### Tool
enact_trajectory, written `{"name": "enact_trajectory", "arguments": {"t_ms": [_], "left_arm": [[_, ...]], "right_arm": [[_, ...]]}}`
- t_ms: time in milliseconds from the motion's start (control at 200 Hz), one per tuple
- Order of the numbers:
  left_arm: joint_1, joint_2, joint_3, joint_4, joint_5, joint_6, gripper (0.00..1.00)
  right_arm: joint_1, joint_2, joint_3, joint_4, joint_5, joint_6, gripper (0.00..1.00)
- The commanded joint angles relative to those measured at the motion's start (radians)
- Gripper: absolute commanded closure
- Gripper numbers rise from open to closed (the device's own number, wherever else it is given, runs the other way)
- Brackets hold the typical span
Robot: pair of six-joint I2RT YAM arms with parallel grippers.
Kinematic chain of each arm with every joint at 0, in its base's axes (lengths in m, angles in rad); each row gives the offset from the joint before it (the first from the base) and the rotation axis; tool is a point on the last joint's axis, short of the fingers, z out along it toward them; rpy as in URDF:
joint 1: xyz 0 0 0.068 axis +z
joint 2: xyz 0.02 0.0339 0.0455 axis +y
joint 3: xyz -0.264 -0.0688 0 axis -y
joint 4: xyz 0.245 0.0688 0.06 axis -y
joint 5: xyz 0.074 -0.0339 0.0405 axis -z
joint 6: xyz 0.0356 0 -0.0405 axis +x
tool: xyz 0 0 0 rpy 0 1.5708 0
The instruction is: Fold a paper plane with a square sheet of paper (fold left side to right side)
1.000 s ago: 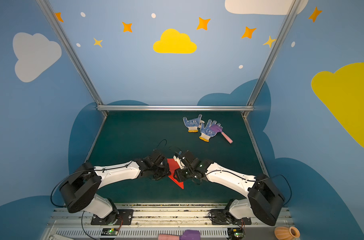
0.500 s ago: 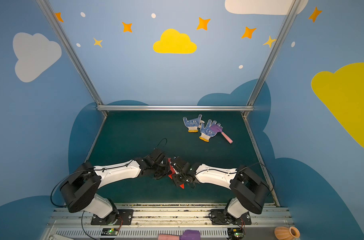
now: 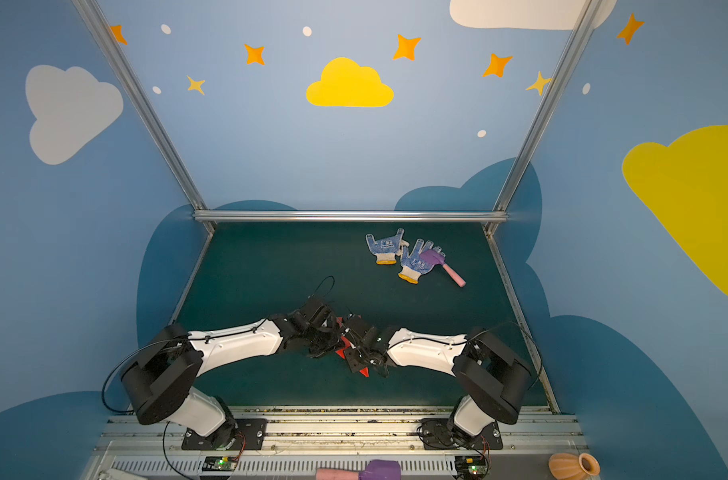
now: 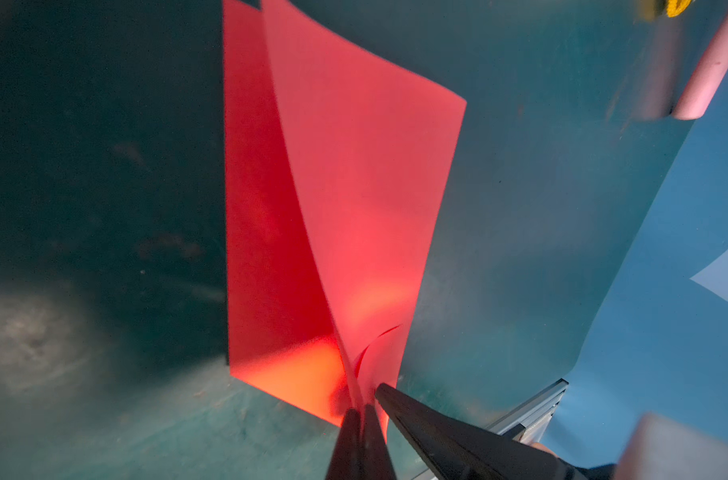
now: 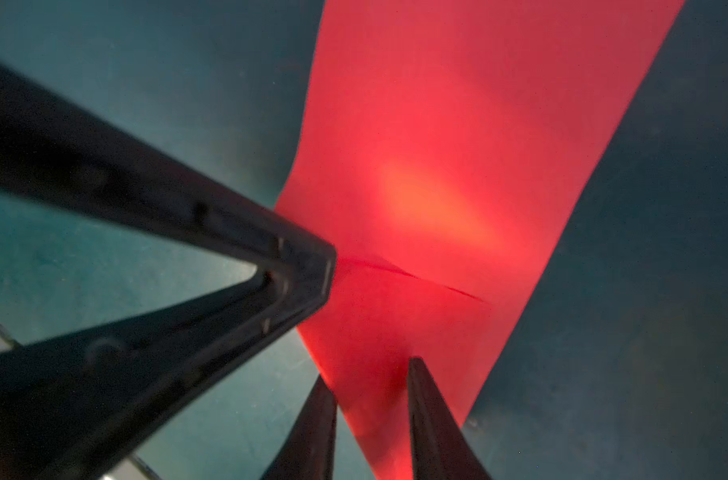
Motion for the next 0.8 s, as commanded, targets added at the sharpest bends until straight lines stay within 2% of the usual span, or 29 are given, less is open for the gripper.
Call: {"name": "enact_trajectory", "arguments": {"t_ms": [0, 561, 791], "left_arm": [[0.0, 0.009, 0.019, -0.023, -0.001, -0.001, 0.96], [0.0, 0.005, 0.026, -0.033, -0.007, 0.005, 0.97], [-0.002, 0.011, 0.028, -0.038, -0.004, 0.009, 0.96]], "right_arm": [[0.007, -0.012, -0.018, 0.002, 0.025, 0.013, 0.73], [0.01, -0.029, -0.051, -0.001, 0.041, 0.026, 0.77], [0.01, -0.037, -0.039, -0.015, 0.039, 0.029, 0.71]]}}
